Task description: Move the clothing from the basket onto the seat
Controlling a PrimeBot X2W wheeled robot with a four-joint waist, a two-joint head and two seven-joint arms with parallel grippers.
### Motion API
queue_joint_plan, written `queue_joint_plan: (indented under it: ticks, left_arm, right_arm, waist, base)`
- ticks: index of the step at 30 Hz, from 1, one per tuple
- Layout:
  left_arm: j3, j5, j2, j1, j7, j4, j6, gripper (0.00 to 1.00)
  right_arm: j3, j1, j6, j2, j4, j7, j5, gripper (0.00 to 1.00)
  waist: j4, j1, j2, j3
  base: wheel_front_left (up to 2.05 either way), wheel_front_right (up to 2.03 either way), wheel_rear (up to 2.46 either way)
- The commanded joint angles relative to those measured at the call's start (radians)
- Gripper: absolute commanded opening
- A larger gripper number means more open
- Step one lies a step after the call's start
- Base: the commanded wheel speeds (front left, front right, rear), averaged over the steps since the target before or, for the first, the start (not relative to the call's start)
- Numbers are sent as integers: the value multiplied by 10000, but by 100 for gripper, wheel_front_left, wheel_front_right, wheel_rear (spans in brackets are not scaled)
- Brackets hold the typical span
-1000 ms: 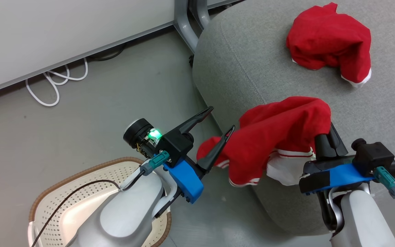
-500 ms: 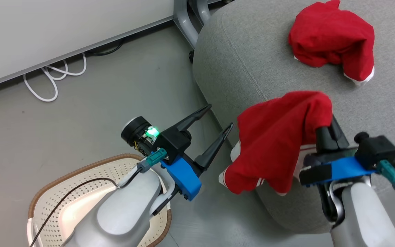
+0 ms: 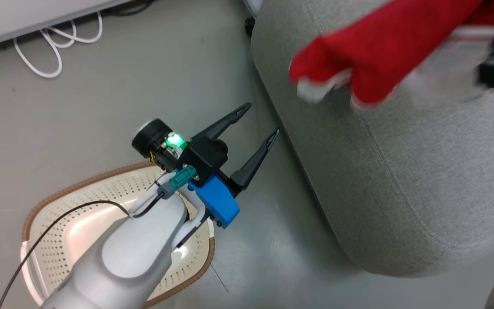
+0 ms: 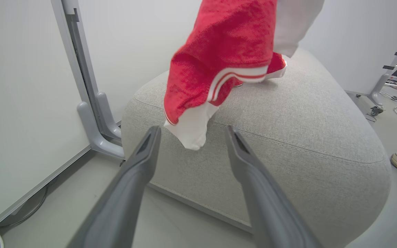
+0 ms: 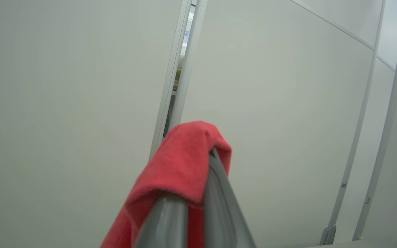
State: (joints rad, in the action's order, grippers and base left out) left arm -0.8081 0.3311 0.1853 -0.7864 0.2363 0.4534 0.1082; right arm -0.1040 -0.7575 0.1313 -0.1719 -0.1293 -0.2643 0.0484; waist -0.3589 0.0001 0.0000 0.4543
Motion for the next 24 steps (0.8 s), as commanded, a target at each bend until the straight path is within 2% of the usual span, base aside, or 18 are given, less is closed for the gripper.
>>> queue_joint_plan:
  ticks: [1,7,14,18,24]
  left_arm:
    - [48,-57,182,-243,-76,-141,-29,100]
    - [84,-205,542,-601,-406,-625,-103,100]
    - [24,-416,918,-955,-782,-1267,-159,100]
    - [19,-464,1094,-1097,-909,-1505,-183,100]
    - [-10,-507,1142,-1211,-1002,-1704,-210,100]
  right_arm:
    - [-423,-683,-11,-339,189,0,107,0]
    - [-1793,-2217,-11,-1688,226,0,106,0]
    - [-2969,-2958,-11,-3332,-1221,0,97,0]
    - [-2929,-2853,-11,-3658,-2336,2,-96,0]
    - [-2811,-2488,-11,-3371,-3400,2,-282,0]
  waist:
    - [81,-1,0,607]
    - [90,-1,0,1578]
    - [82,-1,0,2531]
    - [97,-1,0,2847]
    - [173,-1,0,3116]
  base:
    - [0,0,0]
    - [0,0,0]
    - [0,0,0]
    - [0,0,0]
    - [0,0,0]
